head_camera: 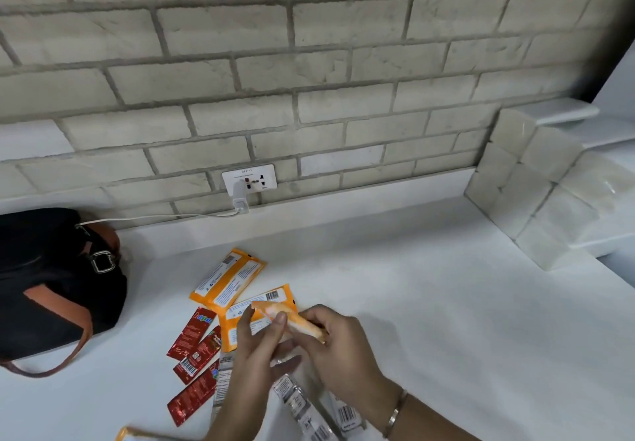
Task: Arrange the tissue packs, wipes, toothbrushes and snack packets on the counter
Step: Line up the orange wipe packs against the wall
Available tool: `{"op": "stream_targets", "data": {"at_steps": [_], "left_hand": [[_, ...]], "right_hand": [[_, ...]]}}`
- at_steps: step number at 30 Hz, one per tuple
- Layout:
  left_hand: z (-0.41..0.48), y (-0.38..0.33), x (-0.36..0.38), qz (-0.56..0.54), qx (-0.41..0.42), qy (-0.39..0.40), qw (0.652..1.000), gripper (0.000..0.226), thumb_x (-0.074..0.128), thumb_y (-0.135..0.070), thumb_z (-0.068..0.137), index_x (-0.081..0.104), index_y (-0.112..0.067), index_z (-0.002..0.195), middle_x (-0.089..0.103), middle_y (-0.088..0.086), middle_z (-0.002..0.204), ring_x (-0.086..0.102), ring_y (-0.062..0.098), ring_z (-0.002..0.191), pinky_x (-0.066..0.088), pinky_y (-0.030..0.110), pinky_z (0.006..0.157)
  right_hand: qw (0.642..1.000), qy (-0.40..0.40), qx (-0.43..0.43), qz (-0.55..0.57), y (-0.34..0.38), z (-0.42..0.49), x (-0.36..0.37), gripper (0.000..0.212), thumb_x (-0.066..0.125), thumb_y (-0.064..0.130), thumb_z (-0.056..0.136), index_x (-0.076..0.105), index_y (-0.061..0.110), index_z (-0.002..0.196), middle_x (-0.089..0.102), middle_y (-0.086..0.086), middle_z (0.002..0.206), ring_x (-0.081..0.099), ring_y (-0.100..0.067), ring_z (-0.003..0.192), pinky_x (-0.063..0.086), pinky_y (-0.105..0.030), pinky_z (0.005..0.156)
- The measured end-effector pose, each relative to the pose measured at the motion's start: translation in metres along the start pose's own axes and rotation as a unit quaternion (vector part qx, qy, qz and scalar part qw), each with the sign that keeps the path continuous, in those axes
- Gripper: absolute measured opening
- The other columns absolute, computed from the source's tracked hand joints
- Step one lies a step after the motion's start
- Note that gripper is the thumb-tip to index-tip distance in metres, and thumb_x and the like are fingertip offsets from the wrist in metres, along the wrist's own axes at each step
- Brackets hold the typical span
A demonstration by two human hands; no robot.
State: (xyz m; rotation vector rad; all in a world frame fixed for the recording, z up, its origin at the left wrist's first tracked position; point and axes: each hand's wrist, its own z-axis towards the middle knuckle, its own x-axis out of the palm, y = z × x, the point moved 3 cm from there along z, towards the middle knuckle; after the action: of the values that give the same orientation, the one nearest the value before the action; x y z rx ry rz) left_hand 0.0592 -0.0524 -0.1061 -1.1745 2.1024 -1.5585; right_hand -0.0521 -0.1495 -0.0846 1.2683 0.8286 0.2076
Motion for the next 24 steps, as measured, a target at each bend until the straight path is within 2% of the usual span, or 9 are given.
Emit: {"op": "stream_targets", "data": {"at_steps": [3,5,7,9,12,15,17,20,24], "left_hand": [[0.002,0.001,0.019,-0.132,-0.033,0.042,0.990,0.078,0.085,-0.041,0.079,0.054,-0.001,0.138,0.068,0.029,0.119,0.069,0.039,0.105,0.062,0.046,0.079],[0.003,0.002,0.029,-0.178,-0.040,0.050,0.982,0.068,0.079,-0.033,0.083,0.058,0.011,0.131,0.068,0.029,0.115,0.069,0.038,0.103,0.060,0.042,0.081],[0.001,0.000,0.036,-0.203,-0.037,0.043,0.977,0.057,0.068,-0.024,0.082,0.061,0.012,0.125,0.071,0.022,0.099,0.071,0.030,0.085,0.061,0.034,0.069],[0.000,-0.001,0.046,-0.225,-0.029,0.039,0.973,0.045,0.063,-0.016,0.084,0.062,0.007,0.123,0.073,0.020,0.094,0.073,0.026,0.074,0.062,0.030,0.060],[0.000,0.000,0.066,-0.247,-0.017,0.018,0.969,0.043,0.060,-0.009,0.090,0.059,0.004,0.131,0.073,0.024,0.120,0.074,0.035,0.103,0.066,0.041,0.078],[-0.001,0.009,0.090,-0.223,-0.011,0.018,0.975,0.048,0.064,-0.009,0.087,0.059,0.001,0.134,0.072,0.023,0.124,0.070,0.039,0.113,0.064,0.042,0.082],[0.000,0.018,0.103,-0.162,-0.021,0.029,0.986,0.038,0.065,-0.007,0.092,0.064,-0.002,0.129,0.075,0.020,0.118,0.074,0.035,0.104,0.065,0.038,0.077],[0.007,0.033,0.123,-0.074,-0.055,0.037,0.995,0.026,0.068,-0.005,0.094,0.069,-0.001,0.120,0.077,0.019,0.111,0.075,0.033,0.101,0.059,0.043,0.092],[0.018,0.059,0.145,0.008,-0.075,0.021,0.997,0.014,0.070,-0.001,0.093,0.075,0.000,0.106,0.080,0.013,0.103,0.076,0.024,0.097,0.059,0.034,0.087]], "right_hand": [[0.974,-0.054,-0.167,-0.140,0.009,-0.002,-0.008,0.025,0.072,0.028,0.086,0.071,0.036,0.110,0.072,0.020,0.110,0.063,-0.001,0.100,0.053,-0.025,0.085],[0.962,-0.039,-0.230,-0.140,0.009,-0.003,-0.016,0.024,0.075,0.028,0.084,0.073,0.032,0.108,0.070,0.019,0.115,0.061,-0.004,0.109,0.050,-0.026,0.093],[0.968,-0.023,-0.235,-0.086,0.005,-0.004,-0.025,0.021,0.075,0.031,0.086,0.075,0.027,0.107,0.068,0.017,0.119,0.056,-0.005,0.119,0.046,-0.024,0.100],[0.980,-0.066,-0.184,-0.036,-0.007,-0.007,-0.043,0.027,0.074,0.033,0.086,0.071,0.029,0.112,0.062,0.016,0.123,0.050,-0.007,0.125,0.041,-0.019,0.103],[0.990,-0.096,0.019,0.105,-0.025,-0.009,-0.068,0.042,0.074,0.045,0.085,0.057,0.040,0.124,0.058,0.012,0.127,0.056,-0.007,0.119,0.049,-0.025,0.100],[0.904,-0.017,0.216,0.370,-0.044,-0.009,-0.080,0.034,0.076,0.028,0.092,0.061,0.026,0.122,0.072,-0.009,0.116,0.074,-0.023,0.100,0.061,-0.039,0.086],[0.864,-0.048,0.241,0.440,-0.055,-0.009,-0.091,0.028,0.071,0.010,0.095,0.063,0.014,0.121,0.077,-0.014,0.109,0.076,-0.033,0.096,0.062,-0.043,0.081],[0.841,-0.119,0.262,0.459,-0.088,-0.006,-0.115,0.028,0.061,-0.005,0.097,0.063,0.008,0.121,0.077,-0.019,0.107,0.075,-0.036,0.096,0.062,-0.041,0.076],[0.867,-0.158,0.268,0.389,-0.137,-0.002,-0.153,0.028,0.059,-0.006,0.097,0.062,0.010,0.120,0.074,-0.016,0.111,0.073,-0.036,0.101,0.063,-0.040,0.076]]}}
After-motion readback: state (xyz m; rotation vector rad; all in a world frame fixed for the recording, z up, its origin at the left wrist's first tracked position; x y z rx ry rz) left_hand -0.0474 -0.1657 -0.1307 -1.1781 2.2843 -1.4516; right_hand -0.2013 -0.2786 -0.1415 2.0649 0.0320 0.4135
